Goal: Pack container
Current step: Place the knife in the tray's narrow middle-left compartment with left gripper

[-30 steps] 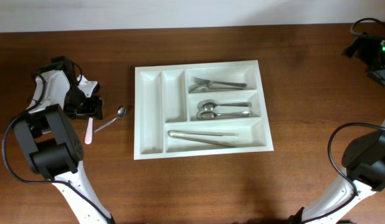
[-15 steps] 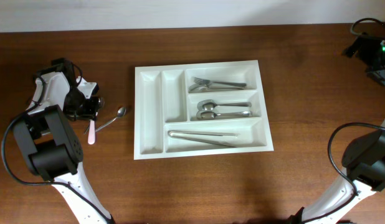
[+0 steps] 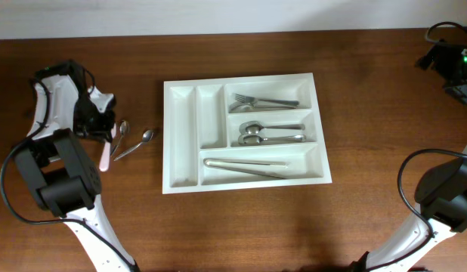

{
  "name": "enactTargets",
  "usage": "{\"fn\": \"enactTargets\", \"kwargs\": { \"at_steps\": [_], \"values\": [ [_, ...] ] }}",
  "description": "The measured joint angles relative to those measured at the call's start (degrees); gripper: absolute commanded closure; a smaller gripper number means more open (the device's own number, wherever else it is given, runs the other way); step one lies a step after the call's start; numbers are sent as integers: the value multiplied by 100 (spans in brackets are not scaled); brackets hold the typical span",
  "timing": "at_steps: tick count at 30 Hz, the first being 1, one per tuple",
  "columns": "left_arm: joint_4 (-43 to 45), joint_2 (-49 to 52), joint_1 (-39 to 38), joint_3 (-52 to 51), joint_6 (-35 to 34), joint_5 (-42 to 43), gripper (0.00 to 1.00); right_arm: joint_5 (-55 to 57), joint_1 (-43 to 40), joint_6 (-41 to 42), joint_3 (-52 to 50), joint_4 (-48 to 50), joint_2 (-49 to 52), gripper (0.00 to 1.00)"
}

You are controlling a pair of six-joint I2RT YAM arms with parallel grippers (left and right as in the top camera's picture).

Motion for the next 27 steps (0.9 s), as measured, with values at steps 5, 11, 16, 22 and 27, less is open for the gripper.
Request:
{"fn": "enactTargets", "kwargs": {
  "at_steps": [5,11,16,22,27],
  "values": [
    [-592,0,-26,708,0,39,99,0,0,0,0,-2,0,1],
    [-1047,0,-317,1593,-24,245,98,0,0,-2,0,0,0,1],
    [-1132,0,-951,2505,-382,420,98,0,0,2,0,0,0,1],
    [-688,2,-1799,2728,-1134,487,98,0,0,-2,0,0,0,1],
    [-22,2,-2507,2653,-1753,516,98,2,0,0,0,-2,0,1]
  ]
}}
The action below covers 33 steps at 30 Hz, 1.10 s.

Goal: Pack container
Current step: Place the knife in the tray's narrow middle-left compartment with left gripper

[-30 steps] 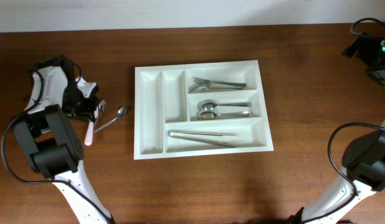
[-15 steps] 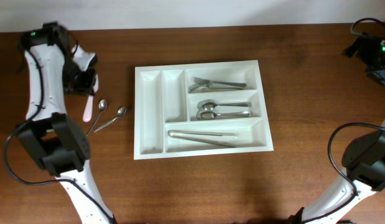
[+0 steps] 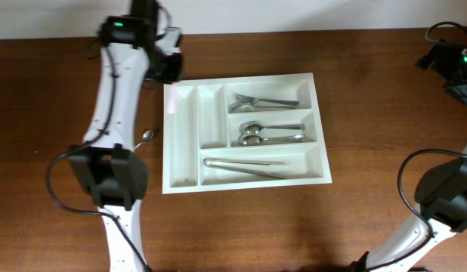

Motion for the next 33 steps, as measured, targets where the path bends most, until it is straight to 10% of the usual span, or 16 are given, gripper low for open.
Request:
{"fn": "enactTargets", "kwargs": {
  "at_steps": [14,24,33],
  "values": [
    [227,1161,-1021,-164,-1515,-356,98,-2,0,0,0,2,0,1],
    [-435,1314,-997,-28,-1589,-439,36,0,0,2,0,2,0,1],
    [-1808,782,-264,2142,-1130,-1215,14,-2,0,2,-2,0,0,1]
  ]
}}
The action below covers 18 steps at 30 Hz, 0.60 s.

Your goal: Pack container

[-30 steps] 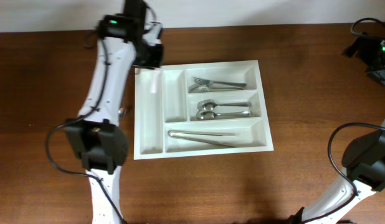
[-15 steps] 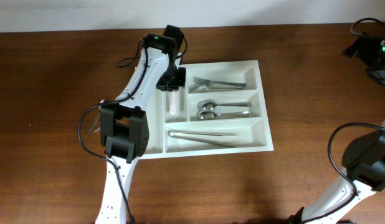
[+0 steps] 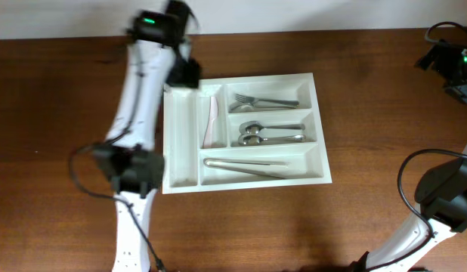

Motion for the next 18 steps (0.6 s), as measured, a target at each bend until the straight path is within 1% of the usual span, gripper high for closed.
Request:
{"fn": "enactTargets", "kwargs": {
  "at_steps": [1,2,6,10,11,15,17,18],
  "values": [
    [-2,-221,142,96,72,-127,13,0,0,0,0,0,0,1],
    [-15,-409,258,160,120,-229,7,0,0,0,0,0,0,1],
    [-31,-1231,844,337,271,-586,5,0,0,-2,0,0,0,1],
    [-44,-1519,1499,369,507,-748,5,0,0,-2,-4,2,0,1],
    [-42,-1517,1626,315,551,-758,0,0,0,-7,-4,0,0,1],
    [2,-1392,2245,-382,658,-678,1,0,0,2,-4,2,0,1],
    [203,-1285,2496,-868,682,-402,0,2,0,-2,-4,0,0,1],
    [413,-1274,2577,-1154,695,-205,3,0,0,-2,-4,0,0,1]
  ]
}}
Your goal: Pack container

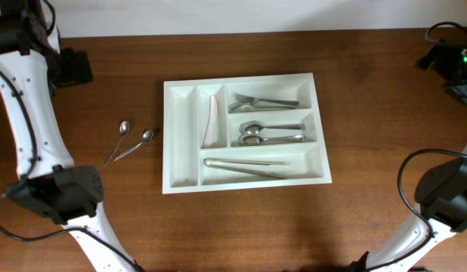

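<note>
The white cutlery tray [182, 185] lies in the middle of the table. A pink utensil [211, 121] lies lengthwise in its second narrow compartment from the left. Forks [264, 100], spoons [267, 134] and long knives [245, 166] fill the three right-hand compartments. Two small metal spoons [135, 143] lie on the wood left of the tray. My left gripper [71, 67] hangs far left, away from tray and spoons, its fingers too dark to read. My right gripper [449, 64] sits at the far right corner, state unclear.
The leftmost narrow compartment [181, 136] holds nothing. Cables and dark hardware [445, 45] crowd the back right corner. My left arm [33, 128] runs down the table's left side, and the right arm's base [445, 196] stands at the right edge.
My left gripper has moved from the tray's back left corner to the far left of the table. The pink utensil stays in its compartment, and the two spoons show again.
My left gripper was at the pink utensil beside the two spoons left of the tray. It then stood at the tray's back left corner. Later the pink utensil lay in the second narrow compartment. Now the gripper is far left, apart from the tray.
</note>
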{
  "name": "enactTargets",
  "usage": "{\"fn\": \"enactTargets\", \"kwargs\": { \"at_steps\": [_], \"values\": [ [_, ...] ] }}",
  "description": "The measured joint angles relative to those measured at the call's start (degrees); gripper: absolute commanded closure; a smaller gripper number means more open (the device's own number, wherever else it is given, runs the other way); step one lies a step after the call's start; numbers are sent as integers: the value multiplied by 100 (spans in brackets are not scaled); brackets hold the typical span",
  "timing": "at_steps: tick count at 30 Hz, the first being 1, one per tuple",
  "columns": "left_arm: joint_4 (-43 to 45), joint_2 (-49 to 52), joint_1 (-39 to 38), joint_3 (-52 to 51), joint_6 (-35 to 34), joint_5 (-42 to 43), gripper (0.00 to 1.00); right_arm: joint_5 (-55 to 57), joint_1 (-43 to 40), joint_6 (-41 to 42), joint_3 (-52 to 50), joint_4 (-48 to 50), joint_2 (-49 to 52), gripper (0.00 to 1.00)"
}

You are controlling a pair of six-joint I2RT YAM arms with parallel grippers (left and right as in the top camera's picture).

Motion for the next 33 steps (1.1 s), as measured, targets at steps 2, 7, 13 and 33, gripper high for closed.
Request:
{"fn": "enactTargets", "kwargs": {
  "at_steps": [2,7,13,33],
  "values": [
    [221,33,85,-452,7,326,5,0,0,0,0,0,0,1],
    [955,42,52,-1714,26,728,4,0,0,2,0,2,0,1],
    [1633,74,7,-2870,584,1351,0,2,0,2,0,2,0,1],
    [2837,256,575,-3731,3567,3921,5,0,0,0,0,0,0,1]
  ]
}}
